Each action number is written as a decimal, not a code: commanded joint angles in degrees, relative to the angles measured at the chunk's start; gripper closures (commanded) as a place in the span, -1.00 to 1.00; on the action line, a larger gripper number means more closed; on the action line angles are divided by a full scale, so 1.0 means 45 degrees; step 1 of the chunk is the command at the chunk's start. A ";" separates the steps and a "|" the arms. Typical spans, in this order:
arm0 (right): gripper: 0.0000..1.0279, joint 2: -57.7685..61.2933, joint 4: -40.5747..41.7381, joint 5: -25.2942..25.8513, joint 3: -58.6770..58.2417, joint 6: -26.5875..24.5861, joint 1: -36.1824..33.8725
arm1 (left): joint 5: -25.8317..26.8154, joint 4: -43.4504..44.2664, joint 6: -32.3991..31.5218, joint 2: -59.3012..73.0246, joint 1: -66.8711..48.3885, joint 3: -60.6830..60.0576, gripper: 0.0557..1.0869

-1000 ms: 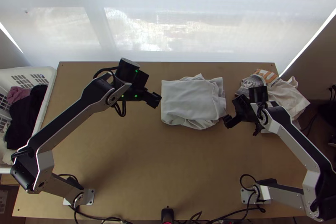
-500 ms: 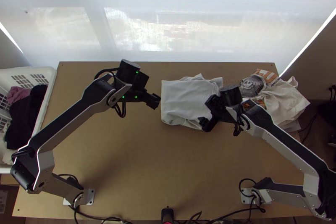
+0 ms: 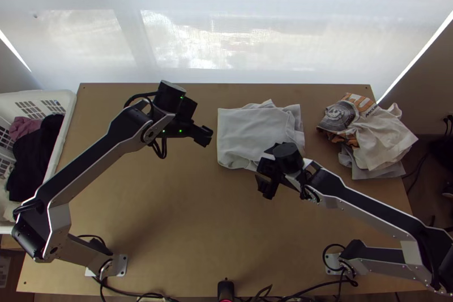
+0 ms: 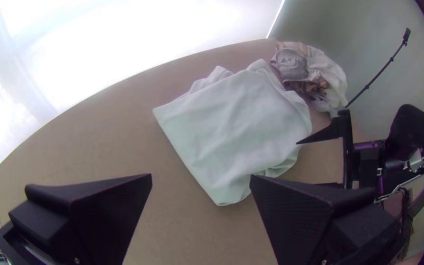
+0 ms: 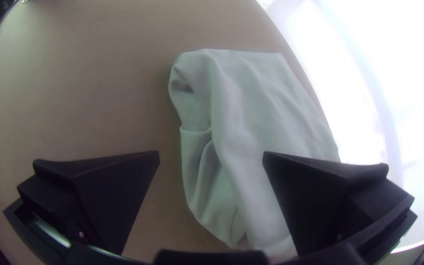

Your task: Fold the t-shirt

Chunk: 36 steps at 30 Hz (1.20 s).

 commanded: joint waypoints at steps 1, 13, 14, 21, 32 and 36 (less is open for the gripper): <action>-0.91 0.0059 0.1972 0.0672 -0.1546 -0.0898 0.0864 | -0.0024 -0.0013 0.0008 0.0003 0.0051 -0.0030 -0.89; -0.91 0.1348 0.5018 0.2352 -0.2600 -0.1952 0.1938 | -0.0043 -0.0013 0.0008 -0.0036 0.0091 -0.0030 -0.89; -0.91 0.1504 0.5389 0.2625 -0.2639 -0.2167 0.1958 | -0.0043 -0.0013 0.0008 -0.0036 0.0091 -0.0049 -0.89; -0.91 0.2208 0.6698 0.3621 -0.2678 -0.3163 0.1958 | -0.0024 -0.0033 0.0027 -0.0075 0.0208 -0.0088 -0.89; -0.91 0.3438 0.8163 0.4383 -0.2385 -0.3886 0.1685 | -0.0024 -0.0033 0.0008 -0.0094 0.0227 -0.0127 -0.89; -0.91 0.3985 0.8358 0.4383 -0.1956 -0.3984 0.1294 | -0.0024 -0.0033 0.0008 -0.0094 0.0208 -0.0127 -0.89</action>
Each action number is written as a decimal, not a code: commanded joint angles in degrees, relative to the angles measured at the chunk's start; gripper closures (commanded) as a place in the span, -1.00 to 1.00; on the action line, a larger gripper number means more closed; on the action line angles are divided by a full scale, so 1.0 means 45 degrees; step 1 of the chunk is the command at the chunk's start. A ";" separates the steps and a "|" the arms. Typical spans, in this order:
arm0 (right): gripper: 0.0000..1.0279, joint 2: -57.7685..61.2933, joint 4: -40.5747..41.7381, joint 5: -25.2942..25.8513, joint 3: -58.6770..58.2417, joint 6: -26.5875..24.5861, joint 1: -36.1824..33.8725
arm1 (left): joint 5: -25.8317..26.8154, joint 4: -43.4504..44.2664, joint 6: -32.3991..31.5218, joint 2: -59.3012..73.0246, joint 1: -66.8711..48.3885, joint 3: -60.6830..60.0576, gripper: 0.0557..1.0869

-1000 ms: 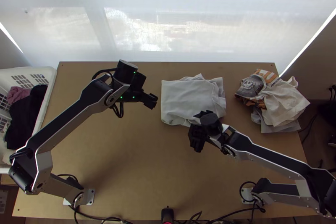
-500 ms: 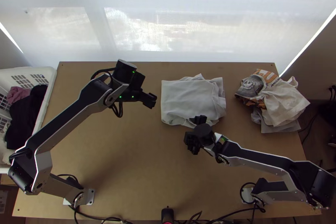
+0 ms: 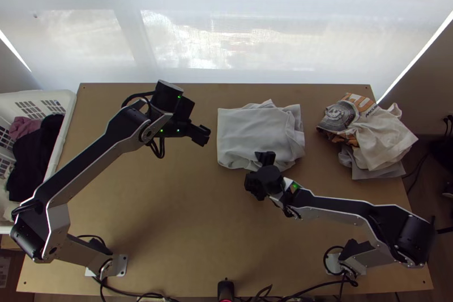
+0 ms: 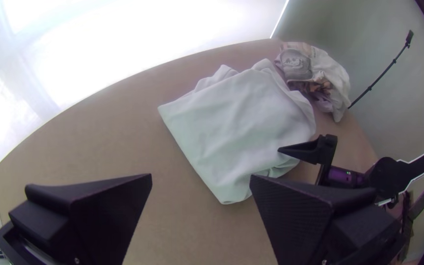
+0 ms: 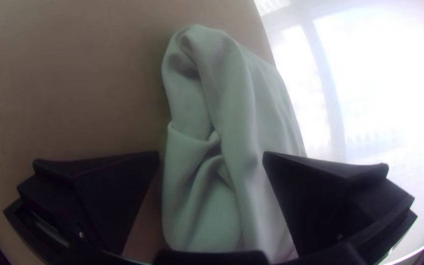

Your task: Fold the t-shirt

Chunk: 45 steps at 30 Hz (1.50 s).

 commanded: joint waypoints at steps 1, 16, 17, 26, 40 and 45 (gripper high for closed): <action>-0.91 0.0984 0.0538 0.0225 0.0590 -0.0297 -0.0509 | 0.0020 -0.0003 0.0013 -0.0012 0.0023 -0.0011 -0.89; -0.36 0.3816 0.0050 0.0225 0.3364 -0.0082 -0.2423 | 0.0020 -0.0082 -0.0007 -0.0090 0.0023 0.0009 -0.89; -0.26 0.3914 -0.0048 0.0206 0.3500 -0.0024 -0.2540 | 0.0020 -0.0121 -0.0007 -0.0090 0.0023 0.0009 -0.89; 0.95 0.3816 -0.0907 0.0225 0.4106 0.0875 -0.3009 | 0.0020 -0.0199 -0.0007 -0.0207 0.0043 -0.0030 -0.89; 0.95 0.0418 -0.4774 0.0245 0.7739 0.2633 -0.4122 | 0.0020 -0.0199 -0.0026 -0.0305 -0.0035 0.0048 -0.89; 0.95 -0.0246 -0.5594 0.0245 0.8676 0.2789 -0.4786 | 0.0000 -0.0296 -0.0026 -0.0520 0.0004 0.0009 -0.89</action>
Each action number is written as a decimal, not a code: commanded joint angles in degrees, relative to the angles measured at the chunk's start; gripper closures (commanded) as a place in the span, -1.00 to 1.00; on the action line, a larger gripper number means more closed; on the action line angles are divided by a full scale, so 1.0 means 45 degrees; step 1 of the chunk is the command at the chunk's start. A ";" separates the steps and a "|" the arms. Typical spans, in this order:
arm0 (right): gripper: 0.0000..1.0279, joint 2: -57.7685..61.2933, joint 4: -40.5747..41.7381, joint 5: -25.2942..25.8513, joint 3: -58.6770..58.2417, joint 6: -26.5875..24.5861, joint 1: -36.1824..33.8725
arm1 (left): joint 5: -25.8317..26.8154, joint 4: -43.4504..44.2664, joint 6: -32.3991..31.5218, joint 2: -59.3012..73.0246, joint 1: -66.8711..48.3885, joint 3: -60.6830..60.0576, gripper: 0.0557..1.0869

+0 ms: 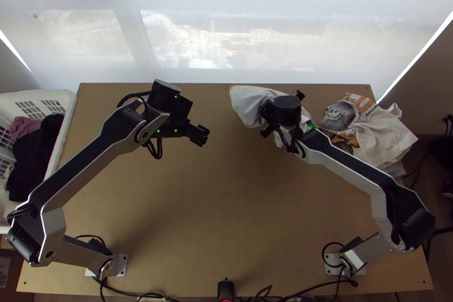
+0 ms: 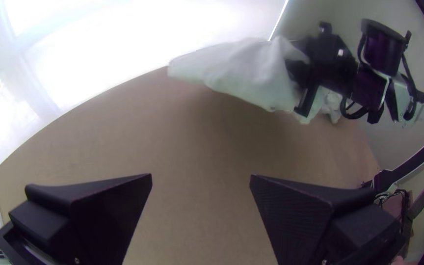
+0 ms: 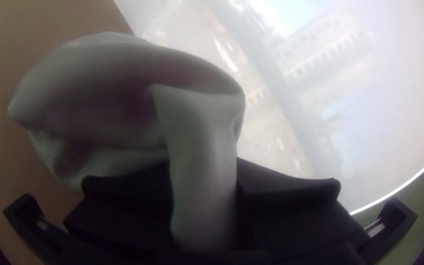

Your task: Fold the t-shirt

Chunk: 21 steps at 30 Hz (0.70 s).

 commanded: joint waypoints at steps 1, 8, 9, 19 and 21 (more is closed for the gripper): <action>0.95 -0.1175 -0.1224 -0.0027 0.1512 0.0302 -0.0935 | 0.0005 -0.0112 -0.0017 -0.0248 0.0009 -0.0059 -0.89; 0.95 -0.2015 -0.1888 -0.0047 0.2528 0.0380 -0.2596 | -0.0014 -0.0112 -0.0017 -0.0639 0.0126 -0.0548 -0.89; 0.95 -0.2112 -0.1946 -0.0047 0.2645 0.0380 -0.2908 | -0.0014 -0.0131 -0.0017 -0.0697 0.0145 -0.0606 -0.89; 0.95 -0.3147 -0.2239 -0.0672 0.3505 0.0165 -0.6834 | -0.0170 -0.0151 0.0003 -0.1127 0.0243 -0.1134 -0.89; 0.95 -0.3343 -0.2356 -0.0847 0.3641 0.0165 -0.7615 | -0.0170 -0.0151 0.0003 -0.1225 0.0302 -0.1231 -0.89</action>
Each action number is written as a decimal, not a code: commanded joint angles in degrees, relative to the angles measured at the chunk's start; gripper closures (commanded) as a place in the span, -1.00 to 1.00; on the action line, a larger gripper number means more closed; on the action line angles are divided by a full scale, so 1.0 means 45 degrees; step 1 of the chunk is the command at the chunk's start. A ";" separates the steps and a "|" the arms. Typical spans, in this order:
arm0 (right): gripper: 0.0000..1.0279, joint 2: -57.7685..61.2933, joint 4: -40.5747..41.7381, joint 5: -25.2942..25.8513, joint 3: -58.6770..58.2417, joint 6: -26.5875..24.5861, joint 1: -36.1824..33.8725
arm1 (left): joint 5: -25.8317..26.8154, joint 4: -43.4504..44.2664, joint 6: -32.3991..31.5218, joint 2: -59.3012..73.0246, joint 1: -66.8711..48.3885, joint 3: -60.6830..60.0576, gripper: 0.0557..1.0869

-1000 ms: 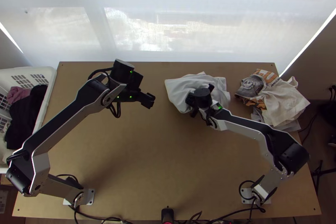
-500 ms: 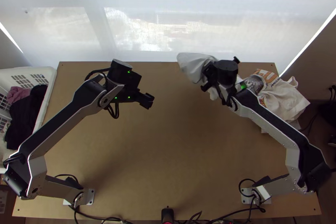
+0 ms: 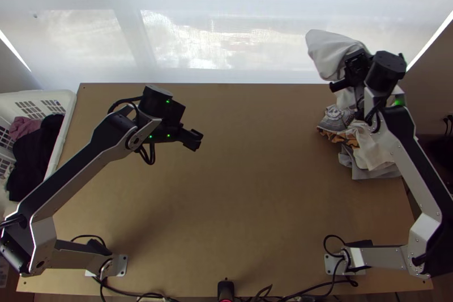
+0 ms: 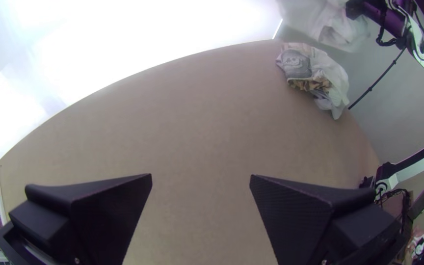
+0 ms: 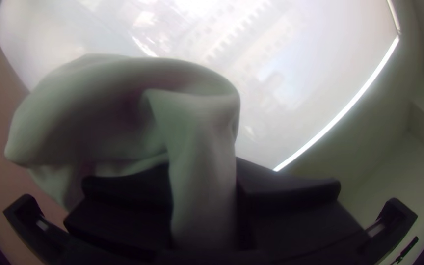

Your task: Fold the t-shirt

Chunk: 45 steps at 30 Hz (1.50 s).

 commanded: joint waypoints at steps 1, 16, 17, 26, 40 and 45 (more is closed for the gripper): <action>0.95 -0.0754 -0.0312 -0.0605 0.0581 -0.0082 -0.2833 | -0.0068 -0.0015 0.0008 -0.0321 0.0137 -0.0372 -0.89; 0.95 -0.2297 -0.0781 -0.3047 -0.1294 -0.0414 -0.7423 | -0.0049 0.0024 -0.0031 -0.0868 0.0293 -0.0938 -0.89; 0.95 -0.2395 -0.0741 -0.3066 -0.1626 -0.0453 -0.7423 | -0.0049 0.0024 -0.0031 -0.0907 0.0293 -0.0958 -0.89; 0.95 -0.1594 0.1251 -0.3086 -0.4614 -0.0453 -0.7052 | -0.0049 -0.0015 -0.0051 -0.1493 0.0469 -0.1387 -0.89; 0.95 0.0710 0.2305 -0.2910 -0.6098 -0.0004 -0.5470 | -0.0049 -0.0660 -0.0031 -0.2470 0.0820 -0.1837 -0.89; 0.95 0.0730 0.2071 -0.2890 -0.6684 -0.0004 -0.4747 | -0.0049 -0.0796 -0.0051 -0.2587 0.0879 -0.1837 -0.89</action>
